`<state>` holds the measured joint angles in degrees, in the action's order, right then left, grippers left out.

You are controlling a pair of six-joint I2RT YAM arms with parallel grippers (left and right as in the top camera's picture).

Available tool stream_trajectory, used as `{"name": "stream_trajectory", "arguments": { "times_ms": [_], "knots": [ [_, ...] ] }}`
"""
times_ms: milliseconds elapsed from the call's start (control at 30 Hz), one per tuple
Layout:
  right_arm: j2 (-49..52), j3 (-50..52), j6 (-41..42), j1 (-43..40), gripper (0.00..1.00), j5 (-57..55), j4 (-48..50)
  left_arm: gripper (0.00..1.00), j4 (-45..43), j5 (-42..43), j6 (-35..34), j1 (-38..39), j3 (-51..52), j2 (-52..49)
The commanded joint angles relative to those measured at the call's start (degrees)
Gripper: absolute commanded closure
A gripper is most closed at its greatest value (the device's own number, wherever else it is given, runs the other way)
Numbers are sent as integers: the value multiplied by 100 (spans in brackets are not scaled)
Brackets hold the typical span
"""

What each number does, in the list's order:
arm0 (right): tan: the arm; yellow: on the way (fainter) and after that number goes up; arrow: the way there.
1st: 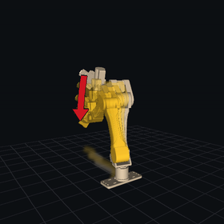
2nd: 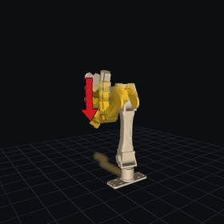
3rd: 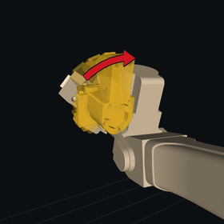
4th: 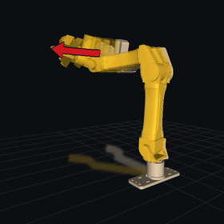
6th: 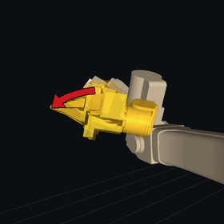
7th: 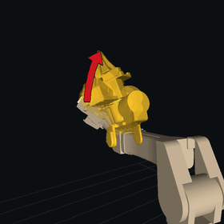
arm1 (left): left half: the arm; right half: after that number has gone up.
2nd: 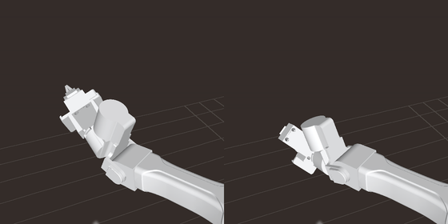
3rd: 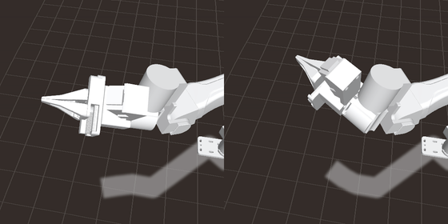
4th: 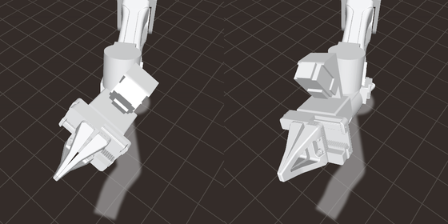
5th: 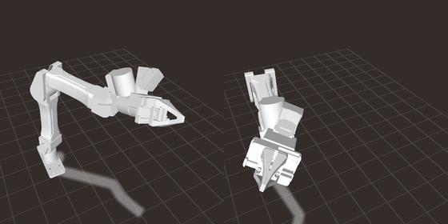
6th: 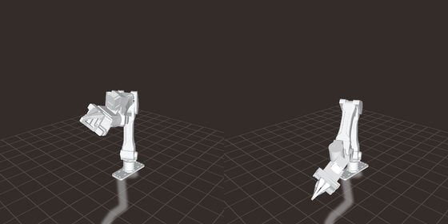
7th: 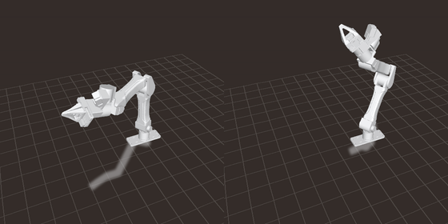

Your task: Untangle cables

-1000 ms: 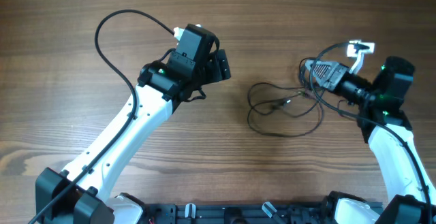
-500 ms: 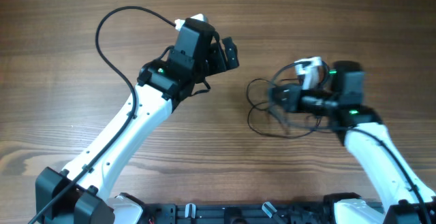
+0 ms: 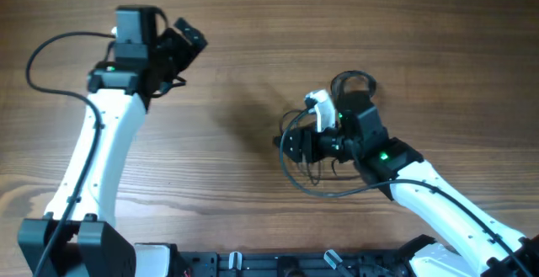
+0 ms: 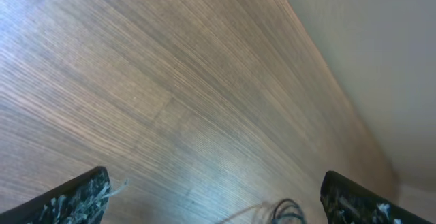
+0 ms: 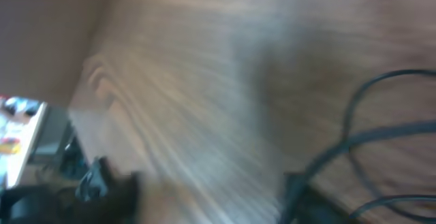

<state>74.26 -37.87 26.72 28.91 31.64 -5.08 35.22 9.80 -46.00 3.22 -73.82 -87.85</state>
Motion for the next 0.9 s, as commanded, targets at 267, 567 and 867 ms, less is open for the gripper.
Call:
{"name": "stream_trajectory", "arguments": {
  "times_ms": [267,567,867],
  "knots": [
    [-623,-295,949,-2404,0,-1904,-208,0,278,732,1233,455,0,61],
    [-621,-291,2756,-2839,0,-4201,-1856,0,273,166,1473,1102,0,-68],
    [-619,-295,1862,-2841,0,-5158,-2059,0,256,105,1469,1167,0,-352]
  ]
}}
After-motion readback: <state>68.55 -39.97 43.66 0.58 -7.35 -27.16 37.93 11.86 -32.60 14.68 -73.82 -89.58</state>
